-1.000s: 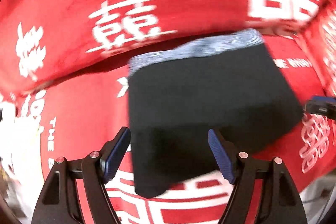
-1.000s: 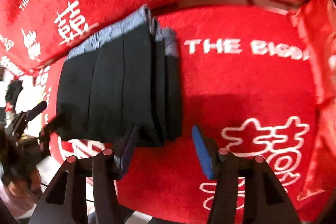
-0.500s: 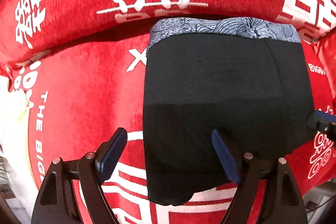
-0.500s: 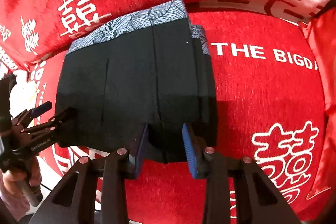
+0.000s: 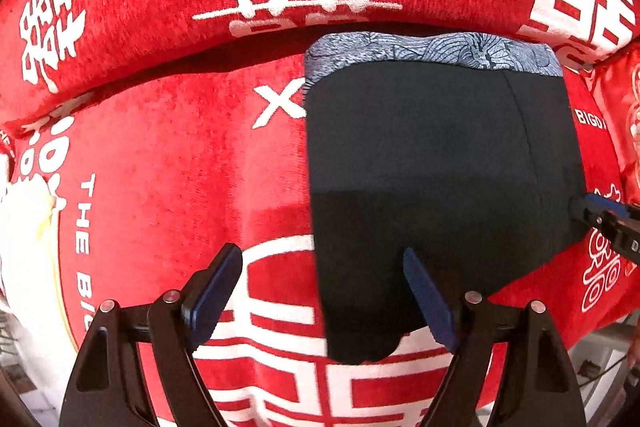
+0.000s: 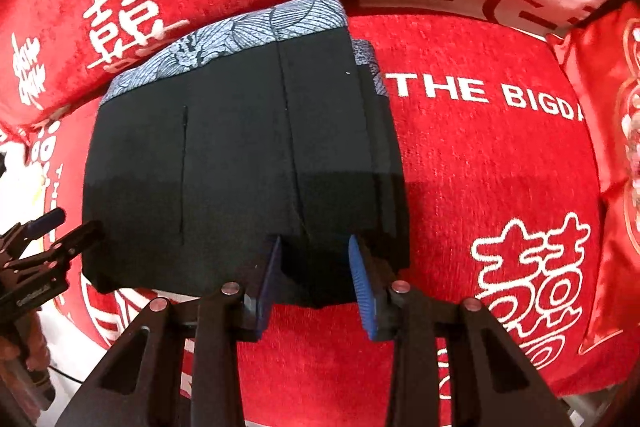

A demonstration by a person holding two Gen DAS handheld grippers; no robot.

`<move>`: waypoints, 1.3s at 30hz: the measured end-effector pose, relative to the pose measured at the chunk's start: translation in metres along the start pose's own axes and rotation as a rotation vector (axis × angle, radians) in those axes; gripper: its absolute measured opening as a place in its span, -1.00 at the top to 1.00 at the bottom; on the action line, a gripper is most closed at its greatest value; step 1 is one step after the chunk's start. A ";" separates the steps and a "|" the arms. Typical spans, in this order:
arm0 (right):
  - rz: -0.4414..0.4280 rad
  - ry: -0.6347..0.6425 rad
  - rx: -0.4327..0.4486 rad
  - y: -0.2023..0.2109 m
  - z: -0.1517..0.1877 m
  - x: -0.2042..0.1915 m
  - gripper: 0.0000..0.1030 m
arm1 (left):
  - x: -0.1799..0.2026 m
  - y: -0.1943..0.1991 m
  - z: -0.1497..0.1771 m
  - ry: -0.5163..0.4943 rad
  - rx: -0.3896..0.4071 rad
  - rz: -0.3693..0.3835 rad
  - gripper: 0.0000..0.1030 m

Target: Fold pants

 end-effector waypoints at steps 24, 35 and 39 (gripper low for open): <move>-0.008 -0.056 -0.016 0.013 0.004 -0.015 -0.26 | -0.019 -0.001 -0.005 -0.002 -0.015 -0.008 -1.00; -0.104 -0.048 -0.018 0.021 -0.014 -0.003 -0.34 | 0.007 -0.001 -0.022 0.016 -0.019 -0.028 -1.00; -0.130 -0.057 -0.019 0.021 -0.015 0.005 -0.42 | 0.017 -0.002 -0.026 0.002 -0.025 -0.044 -1.00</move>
Point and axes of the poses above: each gripper's, at about its wrist camera, not at the fingertips, and y roughly against the way its jaws point, x to its right, z to its underside, the point moved 3 cm from there along -y, roughly the way its jaws point, and after that the axes turned 7 degrees about y, right-handed, at the moved point
